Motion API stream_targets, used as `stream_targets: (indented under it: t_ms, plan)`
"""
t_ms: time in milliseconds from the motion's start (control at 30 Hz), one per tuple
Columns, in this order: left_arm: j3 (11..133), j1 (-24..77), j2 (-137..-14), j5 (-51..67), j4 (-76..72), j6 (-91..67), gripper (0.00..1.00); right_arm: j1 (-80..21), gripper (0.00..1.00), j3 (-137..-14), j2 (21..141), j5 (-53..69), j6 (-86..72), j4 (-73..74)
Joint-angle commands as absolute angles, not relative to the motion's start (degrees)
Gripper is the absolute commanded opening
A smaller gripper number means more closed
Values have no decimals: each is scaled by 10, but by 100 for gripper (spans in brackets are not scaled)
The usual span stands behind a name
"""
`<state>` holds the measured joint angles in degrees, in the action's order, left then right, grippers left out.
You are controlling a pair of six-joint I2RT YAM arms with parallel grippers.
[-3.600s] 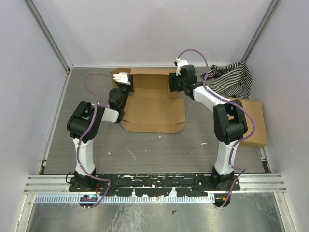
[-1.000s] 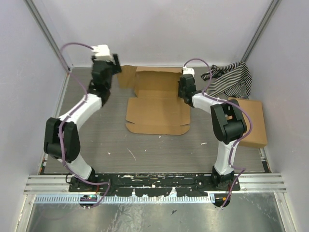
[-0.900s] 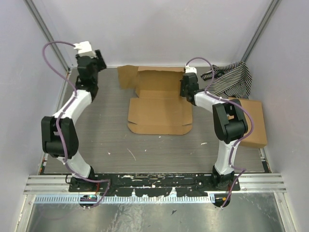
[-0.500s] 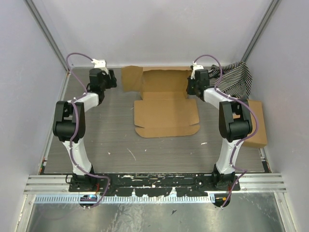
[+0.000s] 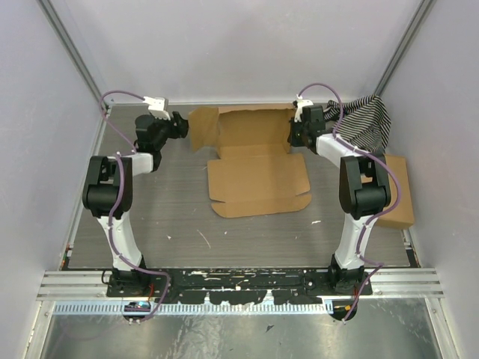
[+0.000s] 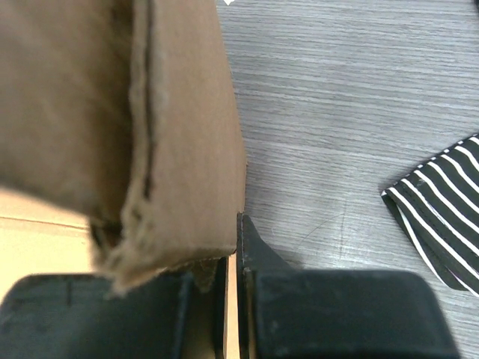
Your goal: Fold the paper box
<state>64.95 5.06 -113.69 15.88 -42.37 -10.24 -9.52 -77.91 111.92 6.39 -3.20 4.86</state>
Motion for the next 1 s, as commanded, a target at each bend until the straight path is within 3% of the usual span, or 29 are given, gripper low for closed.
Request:
stream_targets:
  t_ms: [0, 400, 967]
  plan:
    - [621, 50, -1132, 265, -513, -150, 68, -94, 3, -817, 1126, 80, -44, 59]
    - [517, 91, -1053, 305, -560, -180, 67, -93, 4, -826, 1136, 96, -65, 58]
    - [592, 137, -1090, 255, -492, -130, 64, -97, 5, -800, 1117, 108, -63, 42]
